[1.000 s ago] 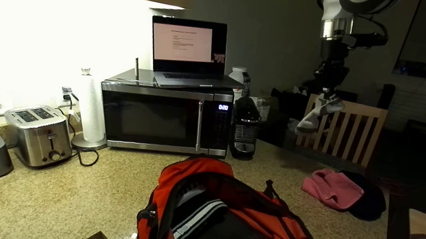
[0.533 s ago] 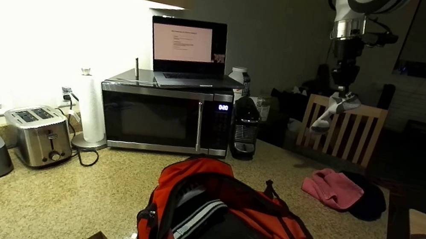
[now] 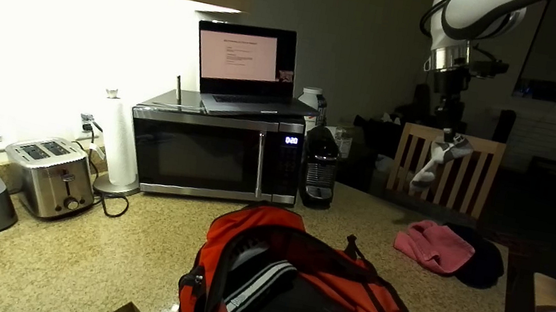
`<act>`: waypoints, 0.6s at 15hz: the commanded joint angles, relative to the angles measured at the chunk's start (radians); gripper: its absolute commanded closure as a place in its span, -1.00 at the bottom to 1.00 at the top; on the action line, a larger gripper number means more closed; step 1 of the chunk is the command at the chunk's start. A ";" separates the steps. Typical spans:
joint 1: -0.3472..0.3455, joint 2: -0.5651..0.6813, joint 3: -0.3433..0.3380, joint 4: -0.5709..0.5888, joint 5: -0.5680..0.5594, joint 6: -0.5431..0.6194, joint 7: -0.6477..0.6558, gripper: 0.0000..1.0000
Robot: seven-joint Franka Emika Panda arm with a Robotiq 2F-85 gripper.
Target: Remove the sock from the bag
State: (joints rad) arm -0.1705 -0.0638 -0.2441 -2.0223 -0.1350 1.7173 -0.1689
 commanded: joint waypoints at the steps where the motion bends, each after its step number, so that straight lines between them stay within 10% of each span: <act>1: -0.017 0.042 0.003 0.006 -0.001 0.025 -0.063 0.93; 9: -0.021 0.123 0.010 0.001 0.013 0.105 -0.118 0.93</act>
State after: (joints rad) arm -0.1714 0.0339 -0.2469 -2.0224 -0.1329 1.7904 -0.2340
